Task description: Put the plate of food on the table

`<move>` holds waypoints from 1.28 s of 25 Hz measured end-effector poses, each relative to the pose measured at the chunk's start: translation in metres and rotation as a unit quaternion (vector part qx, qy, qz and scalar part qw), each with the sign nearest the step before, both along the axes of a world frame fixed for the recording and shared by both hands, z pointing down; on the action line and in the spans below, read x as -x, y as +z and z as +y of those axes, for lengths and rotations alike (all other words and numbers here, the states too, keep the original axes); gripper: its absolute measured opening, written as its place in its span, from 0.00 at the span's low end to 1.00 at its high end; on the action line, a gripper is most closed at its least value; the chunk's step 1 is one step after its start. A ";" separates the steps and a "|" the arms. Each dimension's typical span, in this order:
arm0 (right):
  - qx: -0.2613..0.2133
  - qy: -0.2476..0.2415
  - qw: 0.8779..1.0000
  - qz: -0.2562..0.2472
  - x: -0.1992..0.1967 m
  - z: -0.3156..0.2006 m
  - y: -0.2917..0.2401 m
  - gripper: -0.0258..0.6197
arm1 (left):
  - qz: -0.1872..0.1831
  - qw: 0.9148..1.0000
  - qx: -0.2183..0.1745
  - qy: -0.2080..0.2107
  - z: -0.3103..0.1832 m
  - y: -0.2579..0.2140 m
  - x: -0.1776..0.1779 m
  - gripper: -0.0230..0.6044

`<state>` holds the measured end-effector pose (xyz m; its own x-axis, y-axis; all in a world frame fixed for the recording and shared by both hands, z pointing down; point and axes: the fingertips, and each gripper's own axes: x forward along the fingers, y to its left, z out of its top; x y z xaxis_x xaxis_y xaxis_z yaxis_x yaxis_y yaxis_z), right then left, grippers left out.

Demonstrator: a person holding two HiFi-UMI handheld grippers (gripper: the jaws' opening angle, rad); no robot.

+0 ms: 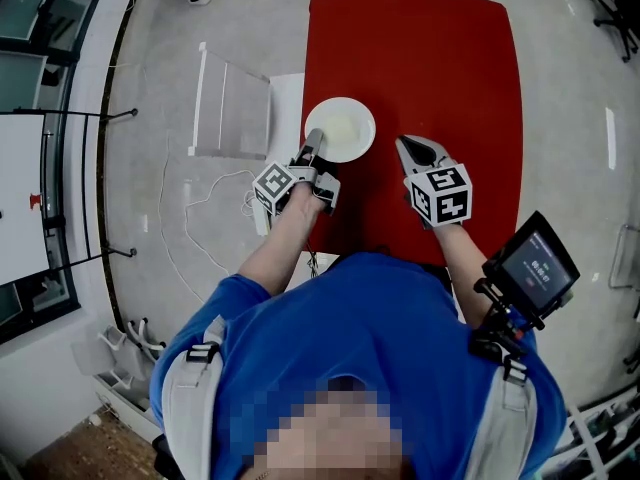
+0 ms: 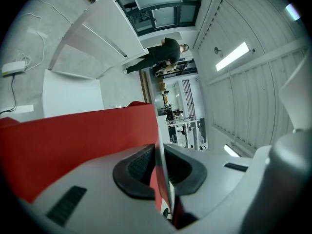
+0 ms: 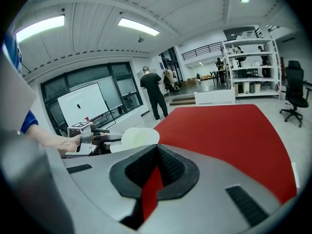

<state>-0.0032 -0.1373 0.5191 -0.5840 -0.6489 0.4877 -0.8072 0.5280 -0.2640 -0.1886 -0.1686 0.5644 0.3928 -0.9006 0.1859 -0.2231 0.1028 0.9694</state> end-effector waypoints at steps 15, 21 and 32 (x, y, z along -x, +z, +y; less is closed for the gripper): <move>0.037 -0.011 0.999 0.005 0.002 0.017 0.014 0.04 | -0.022 0.999 0.036 -0.024 0.007 0.020 0.011 0.08; 0.047 -0.010 0.999 0.004 0.000 0.020 0.018 0.04 | -0.025 0.998 0.045 -0.032 0.005 0.025 0.015 0.08; 0.056 -0.014 0.998 -0.003 0.004 0.027 0.021 0.04 | -0.046 0.997 0.052 -0.028 -0.001 0.031 0.021 0.08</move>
